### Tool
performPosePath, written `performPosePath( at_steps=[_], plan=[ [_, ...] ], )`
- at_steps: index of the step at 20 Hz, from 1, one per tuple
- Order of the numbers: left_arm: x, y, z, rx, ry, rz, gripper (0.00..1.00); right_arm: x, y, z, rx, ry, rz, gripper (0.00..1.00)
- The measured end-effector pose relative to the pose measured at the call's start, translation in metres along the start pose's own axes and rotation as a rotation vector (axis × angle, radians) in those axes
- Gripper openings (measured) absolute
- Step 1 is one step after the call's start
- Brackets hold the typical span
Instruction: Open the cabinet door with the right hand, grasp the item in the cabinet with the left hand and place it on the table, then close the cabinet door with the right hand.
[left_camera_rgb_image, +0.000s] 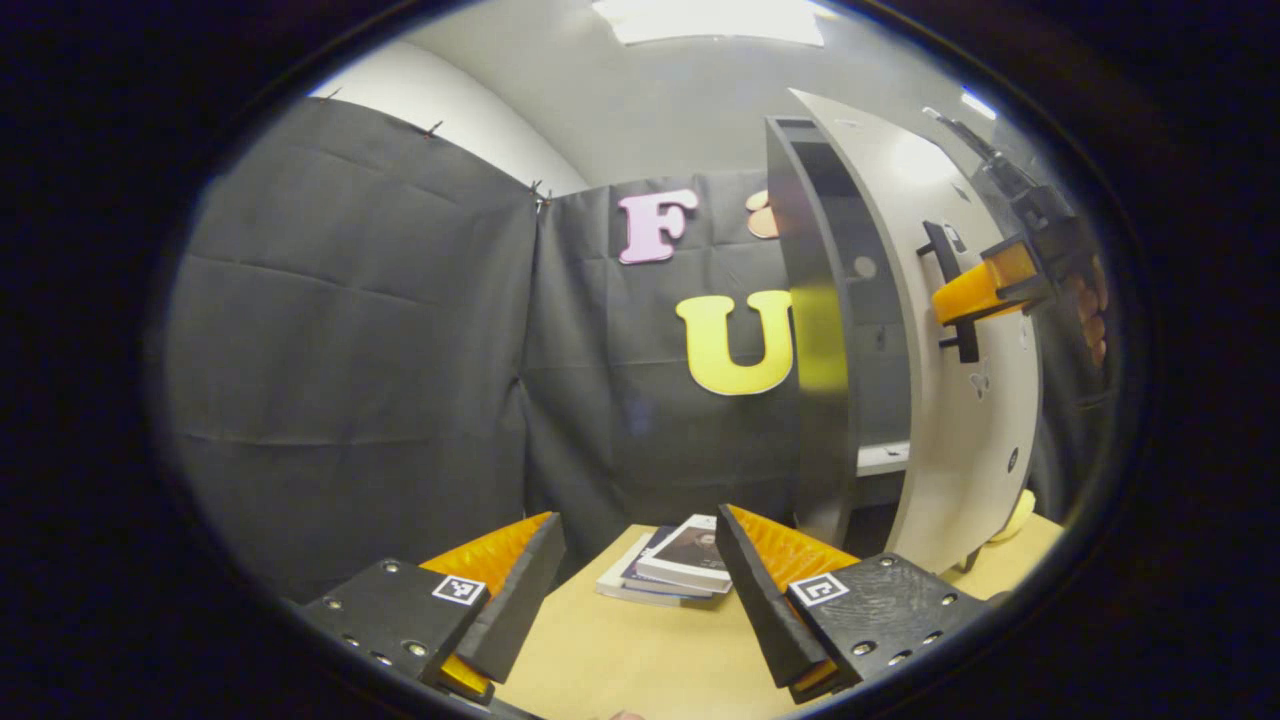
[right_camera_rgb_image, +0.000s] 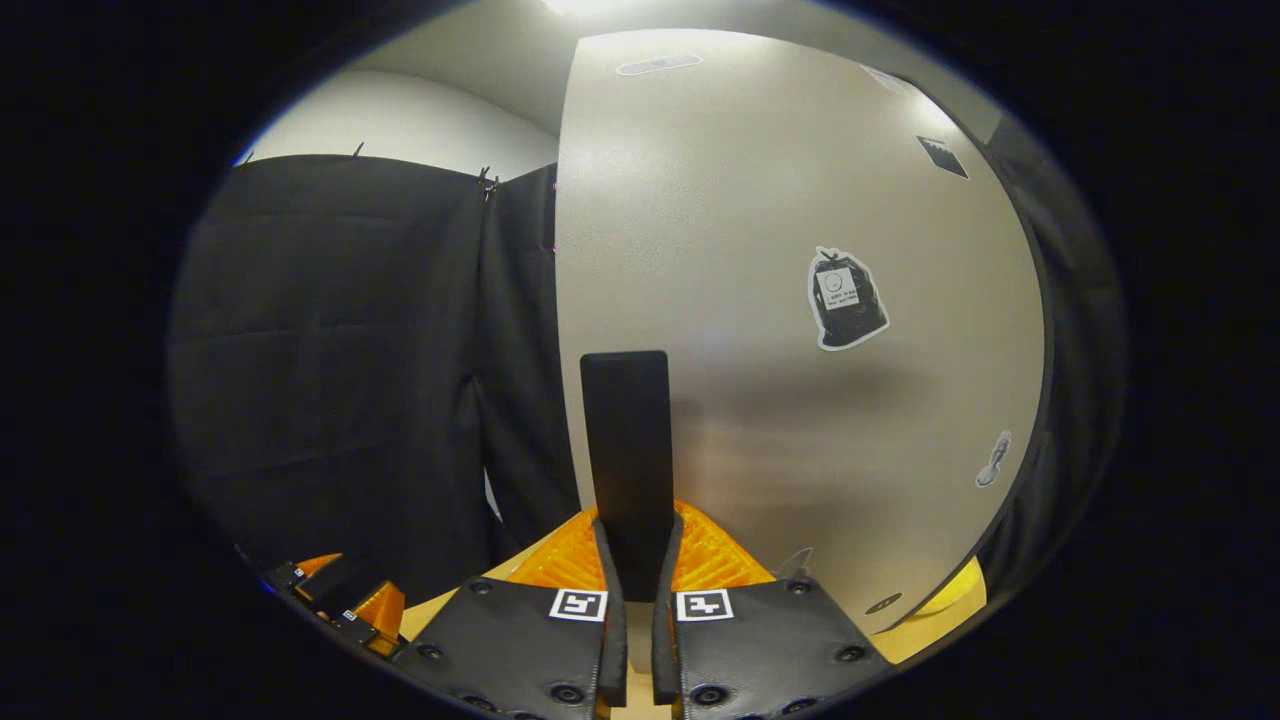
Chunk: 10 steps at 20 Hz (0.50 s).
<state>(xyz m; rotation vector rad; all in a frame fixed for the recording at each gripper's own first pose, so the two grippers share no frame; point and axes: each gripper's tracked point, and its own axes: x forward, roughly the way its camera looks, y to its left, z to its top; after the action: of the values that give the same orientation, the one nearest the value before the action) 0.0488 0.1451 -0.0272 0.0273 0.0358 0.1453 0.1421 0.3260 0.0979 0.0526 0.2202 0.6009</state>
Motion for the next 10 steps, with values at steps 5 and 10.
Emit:
performPosePath(
  at_steps=[5,10],
  plan=[
    [-0.005,-0.033,0.01,0.006,-0.014,-0.047,0.93,-0.012,-0.003,-0.002,0.035,0.007,0.084,0.11],
    [-0.006,-0.055,0.017,0.022,-0.022,-0.064,0.92,-0.012,-0.01,-0.004,0.047,0.009,0.141,0.11]
  ],
)
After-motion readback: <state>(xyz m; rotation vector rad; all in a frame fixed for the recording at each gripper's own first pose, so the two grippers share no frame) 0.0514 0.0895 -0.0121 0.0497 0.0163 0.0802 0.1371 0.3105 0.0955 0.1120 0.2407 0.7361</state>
